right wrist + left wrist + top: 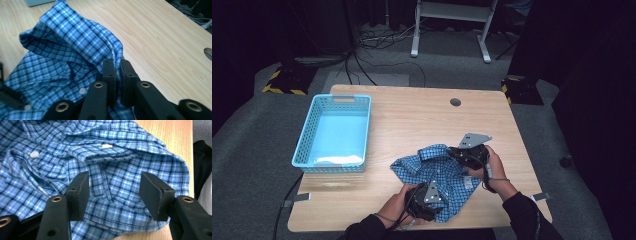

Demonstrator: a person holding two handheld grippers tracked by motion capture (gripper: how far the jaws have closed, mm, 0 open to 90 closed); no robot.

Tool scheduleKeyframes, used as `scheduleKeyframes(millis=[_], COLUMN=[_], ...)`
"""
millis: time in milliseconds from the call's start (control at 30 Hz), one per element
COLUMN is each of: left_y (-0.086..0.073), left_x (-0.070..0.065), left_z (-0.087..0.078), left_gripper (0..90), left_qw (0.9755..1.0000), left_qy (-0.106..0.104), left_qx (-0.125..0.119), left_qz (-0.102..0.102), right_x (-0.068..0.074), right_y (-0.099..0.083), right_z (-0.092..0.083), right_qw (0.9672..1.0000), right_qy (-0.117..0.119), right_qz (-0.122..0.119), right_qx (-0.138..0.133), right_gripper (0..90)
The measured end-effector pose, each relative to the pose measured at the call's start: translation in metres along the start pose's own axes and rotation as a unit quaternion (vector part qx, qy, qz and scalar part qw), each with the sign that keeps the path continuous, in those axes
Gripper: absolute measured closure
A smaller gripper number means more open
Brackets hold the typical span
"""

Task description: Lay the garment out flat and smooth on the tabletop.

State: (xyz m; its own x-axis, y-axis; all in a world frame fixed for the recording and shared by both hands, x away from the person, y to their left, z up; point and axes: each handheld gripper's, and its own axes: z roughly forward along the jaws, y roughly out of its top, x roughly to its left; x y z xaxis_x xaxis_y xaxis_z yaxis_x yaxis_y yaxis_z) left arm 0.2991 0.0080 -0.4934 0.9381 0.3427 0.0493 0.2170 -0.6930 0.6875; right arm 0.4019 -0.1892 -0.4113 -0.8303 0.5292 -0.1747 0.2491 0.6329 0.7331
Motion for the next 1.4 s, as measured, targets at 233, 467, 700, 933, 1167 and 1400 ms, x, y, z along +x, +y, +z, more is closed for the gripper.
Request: scheduleKeyframes(millis=[233, 467, 700, 933, 1167, 1400], left_y=[-0.002, -0.005, -0.006, -0.006, -0.006, -0.007], left_x=[-0.003, -0.003, -0.005, -0.005, -0.005, -0.006], left_z=[-0.002, -0.005, -0.006, -0.005, -0.005, -0.004], left_gripper=[41.7, 41.6, 41.5, 41.2, 41.2, 40.9], left_qw=[1.0000, 0.9999, 1.0000, 1.0000, 0.9999, 0.9999], left_qy=[-0.005, -0.013, -0.008, -0.007, -0.006, -0.004], left_qx=[0.001, -0.001, -0.001, -0.003, -0.006, -0.011], left_qz=[0.002, 0.006, 0.005, 0.006, 0.006, 0.003], right_x=[-0.010, -0.018, -0.026, -0.036, -0.043, -0.049], right_y=[0.006, 0.015, 0.019, 0.019, 0.018, 0.015], right_z=[0.008, 0.016, 0.026, 0.036, 0.048, 0.057], right_qw=[0.9999, 0.9997, 0.9992, 0.9983, 0.9972, 0.9952], right_qy=[-0.006, -0.014, -0.021, -0.031, -0.037, -0.047], right_qz=[0.008, 0.016, 0.023, 0.033, 0.043, 0.056], right_qx=[0.005, 0.013, 0.024, 0.035, 0.049, 0.066], right_gripper=[84.7, 84.7, 84.9, 84.9, 85.0, 85.1])
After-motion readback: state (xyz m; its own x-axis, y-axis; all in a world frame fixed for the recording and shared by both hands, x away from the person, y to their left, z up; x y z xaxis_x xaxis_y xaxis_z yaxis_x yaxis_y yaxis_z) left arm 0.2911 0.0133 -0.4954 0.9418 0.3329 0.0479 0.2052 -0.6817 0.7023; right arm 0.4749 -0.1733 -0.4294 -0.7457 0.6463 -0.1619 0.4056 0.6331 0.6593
